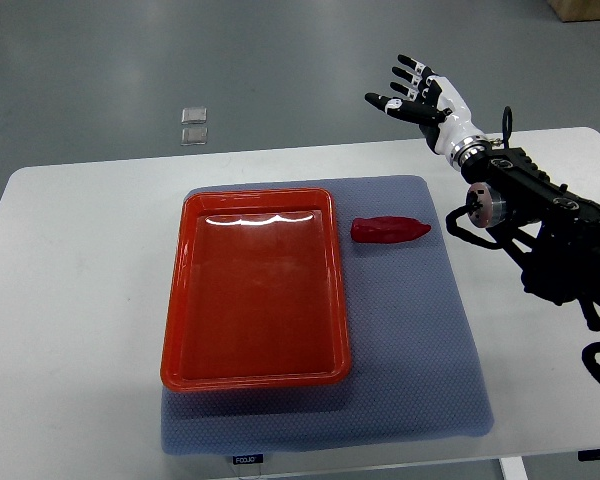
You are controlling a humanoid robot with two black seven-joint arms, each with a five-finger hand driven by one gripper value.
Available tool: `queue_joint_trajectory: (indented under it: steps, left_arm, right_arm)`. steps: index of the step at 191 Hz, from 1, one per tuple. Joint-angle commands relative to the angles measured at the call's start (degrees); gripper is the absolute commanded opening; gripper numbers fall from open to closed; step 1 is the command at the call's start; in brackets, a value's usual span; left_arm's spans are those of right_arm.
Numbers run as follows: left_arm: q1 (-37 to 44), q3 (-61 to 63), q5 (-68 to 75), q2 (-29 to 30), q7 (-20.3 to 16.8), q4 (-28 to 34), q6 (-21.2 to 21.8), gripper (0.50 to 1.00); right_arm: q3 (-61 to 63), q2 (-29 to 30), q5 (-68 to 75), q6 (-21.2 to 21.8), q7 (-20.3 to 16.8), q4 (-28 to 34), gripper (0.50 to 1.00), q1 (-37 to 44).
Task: Place red pepper on red tray
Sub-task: 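Raise the right hand and swing it over the red pepper, then lower the right hand onto the red pepper and close its fingers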
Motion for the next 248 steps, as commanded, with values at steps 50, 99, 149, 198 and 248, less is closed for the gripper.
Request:
queue_joint_trajectory:
  steps: [50,99,149,198,248]
  left_arm:
    - [0.00,0.00,-0.01,0.00,0.00,0.00,0.00,1.000]
    - [0.00,0.00,-0.01,0.00,0.00,0.00,0.00,1.000]
    - [0.00,0.00,-0.01,0.00,0.00,0.00,0.00,1.000]
    - [0.00,0.00,-0.01,0.00,0.00,0.00,0.00,1.000]
    - [0.00,0.00,-0.01,0.00,0.00,0.00,0.00,1.000]
  right_arm:
    - [-38.27,-7.23,-0.23,2.10,-0.37,2.73,0.911,19.12]
    - [-59.54,-6.53,-1.37,3.68,-1.68,6.07,0.911,28.70]
    - [-68.68,-6.18,-12.27,3.77,-8.36,13.02,0.909,31.51]
    - [-69.04,-6.62,-12.89,8.07,-14.95,13.63,0.909,32.39]
    - [-68.77,-6.36,-12.36,8.95,-19.79,18.82,0.909,33.44]
